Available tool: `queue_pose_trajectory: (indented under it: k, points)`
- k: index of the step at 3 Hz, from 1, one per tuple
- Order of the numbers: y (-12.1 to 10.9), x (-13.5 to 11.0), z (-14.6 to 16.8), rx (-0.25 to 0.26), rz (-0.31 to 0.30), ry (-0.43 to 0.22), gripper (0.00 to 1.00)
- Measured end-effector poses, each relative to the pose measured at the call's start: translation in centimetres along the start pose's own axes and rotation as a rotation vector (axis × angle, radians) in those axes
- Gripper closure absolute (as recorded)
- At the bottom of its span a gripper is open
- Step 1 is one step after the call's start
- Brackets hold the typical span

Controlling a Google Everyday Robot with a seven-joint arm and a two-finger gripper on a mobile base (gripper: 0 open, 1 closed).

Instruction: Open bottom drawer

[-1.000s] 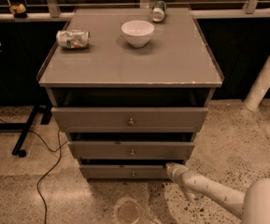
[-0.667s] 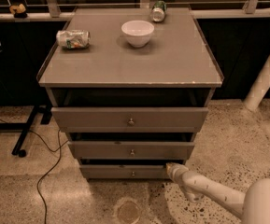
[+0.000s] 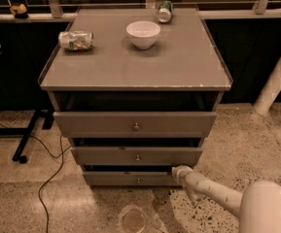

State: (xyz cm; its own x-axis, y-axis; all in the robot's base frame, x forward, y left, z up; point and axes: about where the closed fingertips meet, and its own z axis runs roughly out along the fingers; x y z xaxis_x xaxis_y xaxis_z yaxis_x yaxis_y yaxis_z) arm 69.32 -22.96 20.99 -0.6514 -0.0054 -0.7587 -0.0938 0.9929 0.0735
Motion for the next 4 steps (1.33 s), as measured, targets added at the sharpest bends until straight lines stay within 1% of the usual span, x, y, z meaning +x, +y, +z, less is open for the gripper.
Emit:
queue_pose_trajectory:
  k: [1, 2, 3, 4]
  points:
    - [0.0, 0.4, 0.2, 0.011, 0.0, 0.015, 1.0]
    - [-0.1, 1.0, 0.5, 0.036, -0.005, 0.058, 1.0]
    - [-0.6, 2.1, 0.2, 0.056, -0.009, 0.117, 1.0]
    - [-0.9, 2.7, -1.8, 0.023, -0.043, 0.156, 1.0]
